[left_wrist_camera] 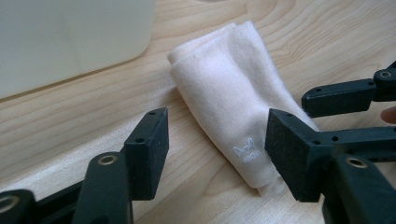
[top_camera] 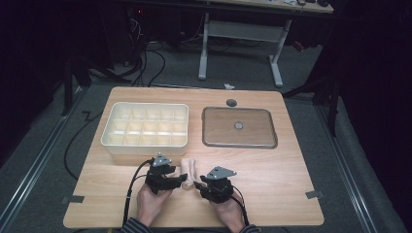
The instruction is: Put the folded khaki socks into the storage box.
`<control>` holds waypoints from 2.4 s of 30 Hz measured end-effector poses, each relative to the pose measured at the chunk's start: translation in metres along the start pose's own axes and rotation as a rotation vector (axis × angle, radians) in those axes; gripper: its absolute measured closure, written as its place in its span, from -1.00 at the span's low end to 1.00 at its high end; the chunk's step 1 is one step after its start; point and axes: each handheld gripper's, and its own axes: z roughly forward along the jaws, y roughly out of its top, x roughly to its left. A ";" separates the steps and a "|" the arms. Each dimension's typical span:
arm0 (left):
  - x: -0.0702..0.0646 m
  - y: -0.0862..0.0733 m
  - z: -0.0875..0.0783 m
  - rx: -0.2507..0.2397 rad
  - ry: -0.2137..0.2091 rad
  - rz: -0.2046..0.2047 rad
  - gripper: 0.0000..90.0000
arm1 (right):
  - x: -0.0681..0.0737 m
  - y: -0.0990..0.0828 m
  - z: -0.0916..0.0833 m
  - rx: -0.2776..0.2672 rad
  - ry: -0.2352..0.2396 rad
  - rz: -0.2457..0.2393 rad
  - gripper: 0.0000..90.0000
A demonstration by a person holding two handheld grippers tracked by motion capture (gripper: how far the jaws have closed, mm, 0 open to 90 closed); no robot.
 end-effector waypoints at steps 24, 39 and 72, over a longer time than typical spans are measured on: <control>0.011 0.032 0.008 0.006 -0.040 -0.064 -0.21 | -0.056 -0.029 -0.042 -0.042 -0.186 0.110 0.20; 0.010 0.027 0.026 0.080 -0.002 -0.063 0.05 | -0.095 -0.048 -0.062 -0.011 -0.343 0.164 0.15; 0.001 0.018 0.022 0.035 -0.054 0.008 0.63 | -0.111 -0.051 -0.064 0.027 -0.372 0.208 -0.08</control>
